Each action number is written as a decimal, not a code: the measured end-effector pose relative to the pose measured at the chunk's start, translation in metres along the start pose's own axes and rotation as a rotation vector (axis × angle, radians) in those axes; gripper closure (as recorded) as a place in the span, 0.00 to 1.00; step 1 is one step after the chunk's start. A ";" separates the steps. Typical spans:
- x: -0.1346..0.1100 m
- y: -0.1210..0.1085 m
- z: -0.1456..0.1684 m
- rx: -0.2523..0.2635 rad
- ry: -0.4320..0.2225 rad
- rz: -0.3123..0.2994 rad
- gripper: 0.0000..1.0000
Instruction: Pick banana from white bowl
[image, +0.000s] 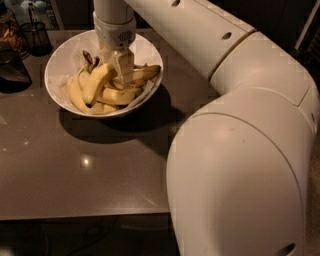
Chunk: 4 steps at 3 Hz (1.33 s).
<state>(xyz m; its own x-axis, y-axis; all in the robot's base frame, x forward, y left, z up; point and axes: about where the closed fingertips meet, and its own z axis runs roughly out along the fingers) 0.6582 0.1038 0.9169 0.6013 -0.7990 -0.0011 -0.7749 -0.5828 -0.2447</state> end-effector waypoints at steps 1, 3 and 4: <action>-0.002 0.004 0.005 -0.012 -0.012 0.008 0.58; -0.002 0.004 0.005 -0.012 -0.012 0.008 1.00; 0.000 0.010 -0.007 0.030 -0.019 0.034 1.00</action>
Offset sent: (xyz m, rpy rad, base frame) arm -0.0031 0.0000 -0.0056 0.0031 0.0159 -0.0047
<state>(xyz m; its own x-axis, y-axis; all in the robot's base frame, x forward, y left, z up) 0.6493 0.0971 0.9216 0.5786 -0.8151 -0.0287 -0.7890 -0.5505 -0.2728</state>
